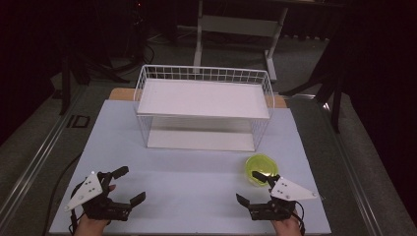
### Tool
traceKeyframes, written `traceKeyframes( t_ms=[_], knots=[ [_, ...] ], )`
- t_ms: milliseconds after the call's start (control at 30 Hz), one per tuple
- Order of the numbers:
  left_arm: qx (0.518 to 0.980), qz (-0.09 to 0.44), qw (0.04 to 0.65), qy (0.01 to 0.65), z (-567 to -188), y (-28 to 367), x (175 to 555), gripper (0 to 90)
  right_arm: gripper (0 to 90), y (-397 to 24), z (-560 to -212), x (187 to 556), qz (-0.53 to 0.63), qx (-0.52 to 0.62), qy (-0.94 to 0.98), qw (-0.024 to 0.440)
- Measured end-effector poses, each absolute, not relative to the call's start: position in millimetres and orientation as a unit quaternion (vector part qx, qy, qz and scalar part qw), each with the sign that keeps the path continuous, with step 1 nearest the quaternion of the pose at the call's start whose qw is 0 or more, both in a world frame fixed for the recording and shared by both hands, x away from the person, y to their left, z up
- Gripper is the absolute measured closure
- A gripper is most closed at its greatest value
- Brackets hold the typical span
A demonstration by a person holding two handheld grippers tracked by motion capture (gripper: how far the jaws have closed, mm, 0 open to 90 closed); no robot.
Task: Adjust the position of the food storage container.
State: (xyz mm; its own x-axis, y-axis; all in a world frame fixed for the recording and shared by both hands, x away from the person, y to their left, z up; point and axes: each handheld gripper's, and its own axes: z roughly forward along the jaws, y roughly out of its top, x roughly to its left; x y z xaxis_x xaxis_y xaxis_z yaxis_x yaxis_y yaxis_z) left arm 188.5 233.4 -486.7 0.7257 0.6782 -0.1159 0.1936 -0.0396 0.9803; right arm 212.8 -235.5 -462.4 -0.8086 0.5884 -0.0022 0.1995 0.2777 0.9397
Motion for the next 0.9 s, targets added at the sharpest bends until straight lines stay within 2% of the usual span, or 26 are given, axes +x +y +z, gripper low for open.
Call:
traceKeyframes(
  t_ms=[267,433,600,800,900],
  knots=[
    [0.695,0.195,0.616,0.315,-488,230,187,1.1,12.3,-228,-451,210,0.558,0.236,0.776,0.175],
    [0.700,0.197,0.611,0.314,-488,228,187,1.1,14.0,-232,-438,223,0.568,0.256,0.766,0.162],
    [0.700,0.194,0.611,0.315,-490,227,187,1.1,13.6,-239,-429,238,0.558,0.256,0.763,0.201],
    [0.700,0.191,0.611,0.316,-491,227,187,1.1,11.8,-252,-424,260,0.560,0.285,0.747,0.217],
    [0.700,0.190,0.611,0.316,-491,226,186,1.1,11.8,-257,-424,269,0.545,0.313,0.739,0.243]
  ],
)
